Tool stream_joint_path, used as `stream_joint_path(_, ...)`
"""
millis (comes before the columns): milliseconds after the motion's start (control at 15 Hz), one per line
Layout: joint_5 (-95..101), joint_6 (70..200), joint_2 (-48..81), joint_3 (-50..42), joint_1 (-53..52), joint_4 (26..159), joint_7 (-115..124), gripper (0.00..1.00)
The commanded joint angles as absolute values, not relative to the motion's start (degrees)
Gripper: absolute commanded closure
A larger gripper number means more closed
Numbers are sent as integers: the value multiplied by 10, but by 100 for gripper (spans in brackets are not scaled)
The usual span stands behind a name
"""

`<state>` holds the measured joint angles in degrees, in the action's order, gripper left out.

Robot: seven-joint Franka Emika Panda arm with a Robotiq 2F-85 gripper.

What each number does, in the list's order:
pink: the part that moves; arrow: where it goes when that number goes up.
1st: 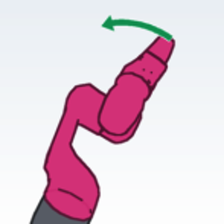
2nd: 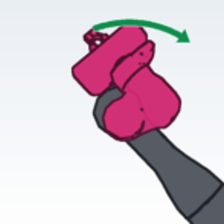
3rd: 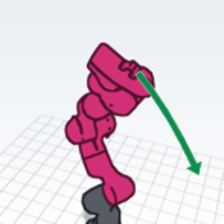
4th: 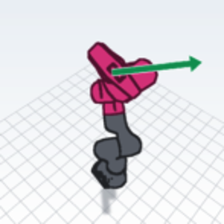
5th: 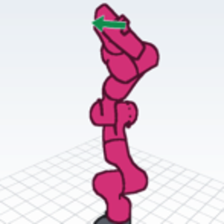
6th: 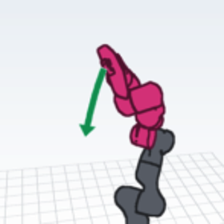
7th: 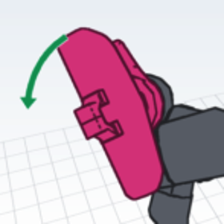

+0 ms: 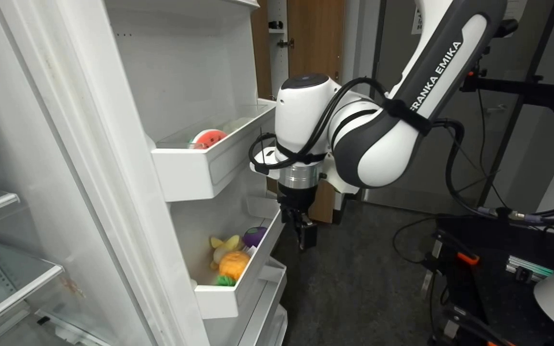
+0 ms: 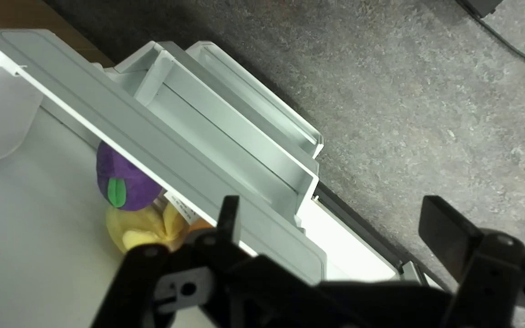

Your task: Pick the purple ball and put in the side compartment of the fridge door

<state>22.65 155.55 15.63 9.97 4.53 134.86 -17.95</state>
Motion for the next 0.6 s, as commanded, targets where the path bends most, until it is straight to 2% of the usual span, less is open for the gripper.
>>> stream_joint_path(0, 223, 1563, 139, 57, 3, 1353, -139, 0)
stream_joint_path(533, 216, 1563, 148, 47, -7, 1347, -142, 0)
